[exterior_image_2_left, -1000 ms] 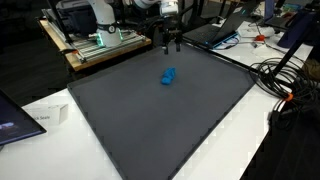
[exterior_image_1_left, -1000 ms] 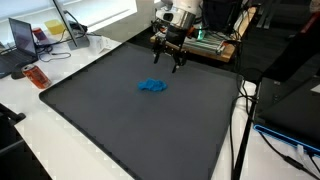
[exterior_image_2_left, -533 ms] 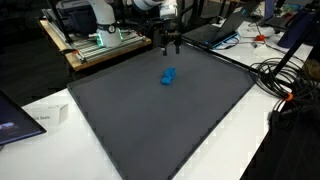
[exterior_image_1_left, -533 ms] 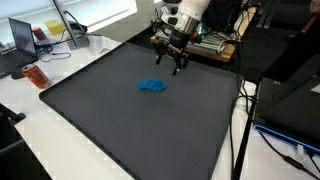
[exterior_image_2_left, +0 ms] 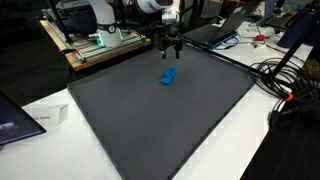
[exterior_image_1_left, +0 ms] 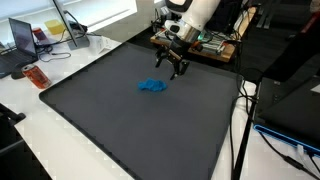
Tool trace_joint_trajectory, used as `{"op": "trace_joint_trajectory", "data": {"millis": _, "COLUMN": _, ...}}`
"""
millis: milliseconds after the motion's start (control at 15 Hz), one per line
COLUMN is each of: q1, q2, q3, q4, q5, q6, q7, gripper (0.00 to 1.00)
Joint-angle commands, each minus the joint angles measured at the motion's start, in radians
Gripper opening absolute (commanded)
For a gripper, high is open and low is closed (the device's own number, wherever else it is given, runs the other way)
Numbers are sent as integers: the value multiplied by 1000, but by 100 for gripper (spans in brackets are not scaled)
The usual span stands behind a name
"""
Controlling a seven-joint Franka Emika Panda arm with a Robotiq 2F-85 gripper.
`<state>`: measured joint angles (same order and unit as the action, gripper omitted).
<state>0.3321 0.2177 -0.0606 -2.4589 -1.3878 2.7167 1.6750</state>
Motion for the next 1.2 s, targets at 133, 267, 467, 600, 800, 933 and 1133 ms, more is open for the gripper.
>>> {"op": "trace_joint_trajectory", "data": {"millis": 133, "q1": -20, "q2": 7, "q3": -4, "q4": 20, "q5": 36, "q6": 26, "q7": -93, "gripper": 100}}
{"op": "trace_joint_trajectory", "data": {"millis": 267, "q1": -38, "q2": 12, "q3": -7, "q4": 26, "q5": 47, "q6": 61, "q7": -143, "gripper": 100}}
{"op": "trace_joint_trajectory", "data": {"millis": 467, "q1": -70, "q2": 12, "q3": -12, "q4": 36, "q5": 67, "q6": 128, "q7": -228, "gripper": 100}}
{"op": "trace_joint_trajectory", "data": {"millis": 600, "q1": -99, "q2": 19, "q3": -6, "q4": 41, "q5": 137, "q6": 164, "q7": -331, "gripper": 100}}
{"op": "trace_joint_trajectory", "data": {"millis": 800, "q1": -138, "q2": 30, "q3": 12, "q4": 39, "q5": 279, "q6": 195, "q7": -502, "gripper": 100}}
{"op": "trace_joint_trajectory", "data": {"millis": 933, "q1": -165, "q2": 38, "q3": 35, "q4": 38, "q5": 387, "q6": 199, "q7": -626, "gripper": 100}}
{"op": "trace_joint_trajectory", "data": {"millis": 1133, "q1": -205, "q2": 43, "q3": 88, "q4": 44, "q5": 550, "q6": 178, "q7": -806, "gripper": 100}}
